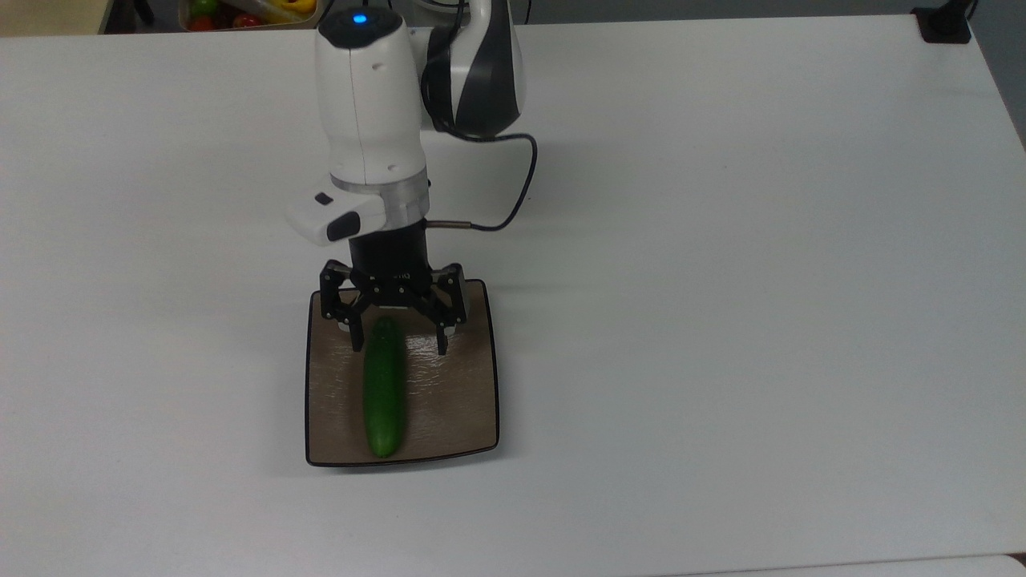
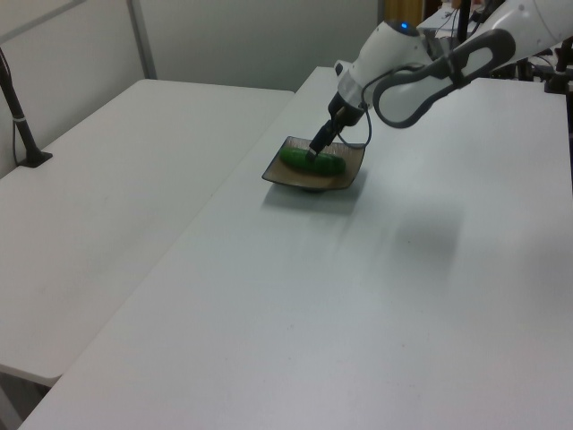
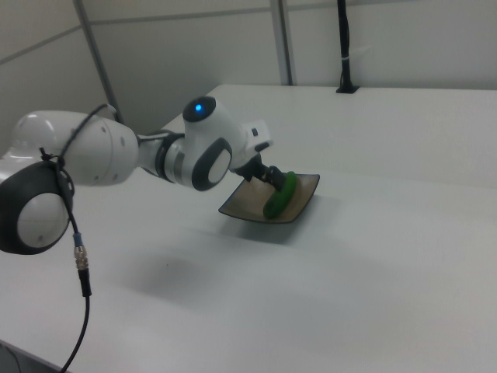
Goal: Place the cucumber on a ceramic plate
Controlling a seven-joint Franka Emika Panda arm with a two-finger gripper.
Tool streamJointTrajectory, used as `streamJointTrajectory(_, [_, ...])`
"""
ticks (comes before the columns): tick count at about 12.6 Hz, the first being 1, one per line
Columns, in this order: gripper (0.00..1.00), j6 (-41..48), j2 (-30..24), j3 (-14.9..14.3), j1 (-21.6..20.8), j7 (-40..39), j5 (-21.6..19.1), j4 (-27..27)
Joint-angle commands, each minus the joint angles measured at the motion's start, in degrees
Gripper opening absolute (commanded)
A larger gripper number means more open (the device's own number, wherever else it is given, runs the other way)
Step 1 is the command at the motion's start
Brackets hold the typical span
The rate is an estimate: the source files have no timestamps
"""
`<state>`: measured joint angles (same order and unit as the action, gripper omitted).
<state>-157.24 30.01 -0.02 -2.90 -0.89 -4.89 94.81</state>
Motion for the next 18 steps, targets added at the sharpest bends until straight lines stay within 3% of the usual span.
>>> streamJointTrajectory(1, [1.0,13.76,-10.2,-0.25,0.44,-0.07,-0.82,1.25])
streamJointTrajectory(6, [1.0,49.25,-28.66,-0.78,1.58,0.1,-0.47,1.08])
streamJointTrajectory(10, [1.0,68.53,-36.94,-0.69,0.44,0.36,-0.29,1.25])
streamJointTrajectory(12, [1.0,71.28,-38.0,-0.69,-1.58,4.56,0.05,1.6])
streamJointTrajectory(14, [1.0,70.33,-37.22,-0.69,-2.11,3.45,0.85,1.61])
streamJointTrajectory(18, [1.0,60.51,-33.98,-0.78,-1.67,-2.18,0.59,1.34])
